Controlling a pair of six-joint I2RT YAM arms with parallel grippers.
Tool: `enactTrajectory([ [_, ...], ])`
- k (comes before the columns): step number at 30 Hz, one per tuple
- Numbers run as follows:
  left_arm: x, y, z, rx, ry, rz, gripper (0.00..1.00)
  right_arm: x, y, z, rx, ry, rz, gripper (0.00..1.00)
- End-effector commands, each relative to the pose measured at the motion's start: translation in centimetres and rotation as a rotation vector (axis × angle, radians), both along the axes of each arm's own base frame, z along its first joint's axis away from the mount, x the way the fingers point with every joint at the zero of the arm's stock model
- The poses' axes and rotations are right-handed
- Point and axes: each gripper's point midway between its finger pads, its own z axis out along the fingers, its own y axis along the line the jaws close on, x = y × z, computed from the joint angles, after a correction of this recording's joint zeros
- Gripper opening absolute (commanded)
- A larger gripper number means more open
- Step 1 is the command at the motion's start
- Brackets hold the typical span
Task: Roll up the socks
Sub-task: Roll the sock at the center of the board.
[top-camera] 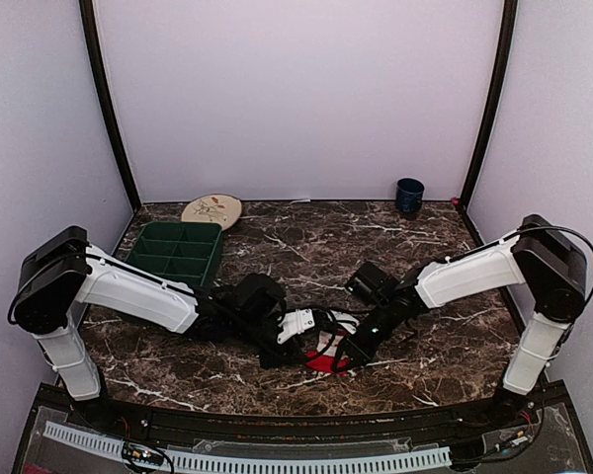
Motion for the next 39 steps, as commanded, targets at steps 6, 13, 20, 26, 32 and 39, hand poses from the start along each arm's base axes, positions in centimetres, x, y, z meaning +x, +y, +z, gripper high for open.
enactTrajectory([
  [6, 1.0, -0.7, 2.7, -0.044, -0.228, -0.056, 0.39, -1.4, -0.2, 0.3, 0.019, 0.196, 0.009, 0.08],
  [13, -0.1, -1.0, 3.5, -0.04, -0.288, -0.118, 0.39, -1.0, -0.2, 0.2, 0.02, 0.242, -0.013, 0.08],
  [20, -2.4, -0.9, 3.9, -0.031, -0.352, -0.212, 0.39, -0.5, 0.0, 0.4, 0.028, 0.272, -0.027, 0.08],
  [26, -4.6, -1.6, 2.2, 0.021, -0.334, -0.323, 0.39, -0.5, 0.0, 0.4, 0.025, 0.289, -0.024, 0.08],
  [32, -4.4, -2.2, 0.9, 0.058, -0.366, -0.338, 0.4, -0.7, -0.1, 0.4, 0.026, 0.297, -0.027, 0.08],
  [39, -3.1, -2.6, -0.2, 0.105, -0.414, -0.321, 0.4, -0.9, -0.3, 0.4, 0.027, 0.306, -0.027, 0.08],
])
